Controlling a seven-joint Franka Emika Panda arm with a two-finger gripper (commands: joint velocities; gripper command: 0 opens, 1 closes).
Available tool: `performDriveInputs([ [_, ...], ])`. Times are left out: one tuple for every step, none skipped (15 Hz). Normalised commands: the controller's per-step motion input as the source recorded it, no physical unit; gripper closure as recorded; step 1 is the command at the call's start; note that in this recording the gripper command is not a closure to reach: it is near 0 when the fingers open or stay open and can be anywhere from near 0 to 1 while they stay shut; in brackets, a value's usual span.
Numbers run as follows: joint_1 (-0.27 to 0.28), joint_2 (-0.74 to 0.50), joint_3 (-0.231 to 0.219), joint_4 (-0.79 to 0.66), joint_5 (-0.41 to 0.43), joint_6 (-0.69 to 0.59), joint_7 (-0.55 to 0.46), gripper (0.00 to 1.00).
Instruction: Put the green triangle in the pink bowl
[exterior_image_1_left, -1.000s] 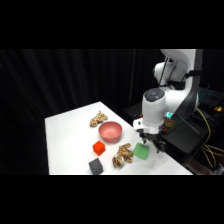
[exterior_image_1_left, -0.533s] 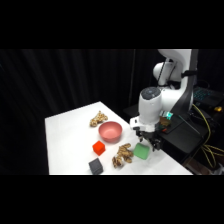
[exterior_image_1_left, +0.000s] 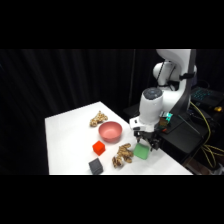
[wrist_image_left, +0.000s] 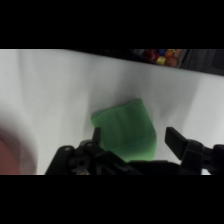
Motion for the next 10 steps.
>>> performDriveInputs([
  [0.087,0.08,-0.209,-0.03,-0.284,0.25,-0.05,0.0],
  [0.08,0.09,-0.199,-0.01,-0.257,0.23,-0.07,0.0],
  [0.071,0.08,-0.166,-0.02,-0.204,0.23,-0.08,0.0],
  [0.067,0.08,-0.133,-0.01,-0.156,0.22,-0.1,0.0],
  [0.061,0.08,-0.087,-0.02,-0.104,0.23,-0.11,0.0],
  [0.059,0.08,-0.061,-0.02,-0.066,0.23,-0.12,0.0],
  [0.041,0.09,-0.032,-0.02,-0.025,0.24,-0.14,0.0],
  [0.024,0.08,-0.017,-0.03,0.004,0.24,-0.15,0.0],
  [0.015,0.08,-0.009,-0.04,0.022,0.24,-0.16,0.0],
  [0.02,0.07,-0.014,-0.05,0.027,0.24,-0.15,0.06],
])
